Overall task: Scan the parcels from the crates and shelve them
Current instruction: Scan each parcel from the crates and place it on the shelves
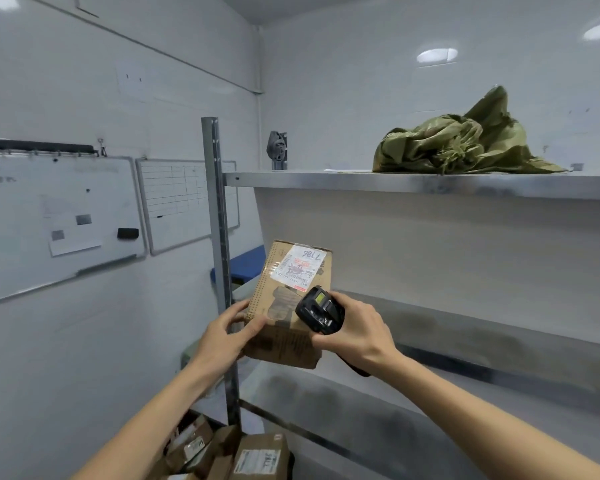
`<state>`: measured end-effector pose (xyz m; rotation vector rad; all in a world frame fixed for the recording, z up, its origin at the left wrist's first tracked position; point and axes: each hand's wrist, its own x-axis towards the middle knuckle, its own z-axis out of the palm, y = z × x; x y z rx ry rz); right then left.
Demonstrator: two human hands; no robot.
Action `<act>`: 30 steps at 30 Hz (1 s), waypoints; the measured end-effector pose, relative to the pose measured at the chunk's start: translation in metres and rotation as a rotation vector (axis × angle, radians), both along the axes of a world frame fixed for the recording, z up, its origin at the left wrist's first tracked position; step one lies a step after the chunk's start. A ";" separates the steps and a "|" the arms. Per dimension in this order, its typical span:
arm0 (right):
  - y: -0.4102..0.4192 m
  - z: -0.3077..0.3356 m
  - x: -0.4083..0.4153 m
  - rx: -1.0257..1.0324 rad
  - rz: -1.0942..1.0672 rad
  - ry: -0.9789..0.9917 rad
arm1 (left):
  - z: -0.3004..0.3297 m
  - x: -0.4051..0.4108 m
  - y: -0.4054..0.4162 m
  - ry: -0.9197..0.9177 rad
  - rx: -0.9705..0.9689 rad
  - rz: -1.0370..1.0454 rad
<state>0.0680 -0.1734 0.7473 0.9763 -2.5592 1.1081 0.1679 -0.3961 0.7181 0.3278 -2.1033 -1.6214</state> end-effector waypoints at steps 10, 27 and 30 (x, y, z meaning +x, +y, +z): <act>-0.086 -0.029 -0.072 0.081 -0.082 -0.057 | -0.026 -0.079 -0.089 -0.104 -0.016 -0.068; -0.199 -0.037 -0.158 0.195 -0.199 -0.103 | -0.047 -0.200 -0.207 -0.152 0.066 -0.181; -0.207 -0.035 -0.170 0.185 -0.198 -0.132 | -0.048 -0.212 -0.214 -0.156 0.077 -0.193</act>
